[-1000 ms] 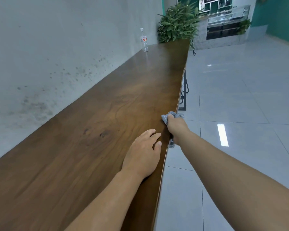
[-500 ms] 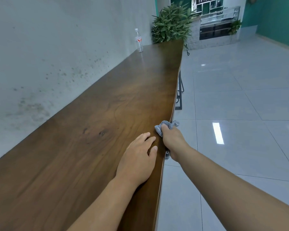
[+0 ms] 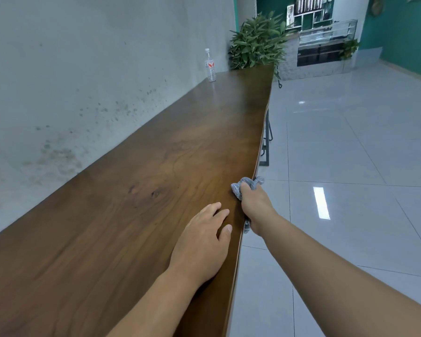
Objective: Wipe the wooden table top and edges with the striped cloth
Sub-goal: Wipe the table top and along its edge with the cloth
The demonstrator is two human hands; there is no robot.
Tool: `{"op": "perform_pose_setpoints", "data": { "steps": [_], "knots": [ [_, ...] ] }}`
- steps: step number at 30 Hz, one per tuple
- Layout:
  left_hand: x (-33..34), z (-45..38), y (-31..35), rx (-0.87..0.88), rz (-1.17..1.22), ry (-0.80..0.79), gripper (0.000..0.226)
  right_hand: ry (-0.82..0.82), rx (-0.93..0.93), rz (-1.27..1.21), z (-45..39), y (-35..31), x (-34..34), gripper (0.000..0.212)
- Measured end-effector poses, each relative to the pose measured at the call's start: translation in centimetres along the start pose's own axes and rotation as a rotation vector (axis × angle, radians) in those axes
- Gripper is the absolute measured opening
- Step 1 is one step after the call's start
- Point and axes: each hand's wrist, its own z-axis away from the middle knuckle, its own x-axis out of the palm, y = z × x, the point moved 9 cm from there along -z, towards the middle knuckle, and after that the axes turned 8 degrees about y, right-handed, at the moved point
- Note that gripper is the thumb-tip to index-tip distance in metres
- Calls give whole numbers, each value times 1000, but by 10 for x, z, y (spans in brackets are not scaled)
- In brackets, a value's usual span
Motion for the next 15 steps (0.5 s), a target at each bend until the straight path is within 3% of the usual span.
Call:
{"op": "perform_pose_setpoints", "data": {
  "steps": [6, 15],
  "knots": [
    [1, -2, 0, 5, 6, 35, 45, -37, -27, -14, 26, 24, 3, 46],
    [-1, -2, 1, -34, 9, 26, 44, -9, 4, 12, 7, -9, -1, 56]
  ]
}}
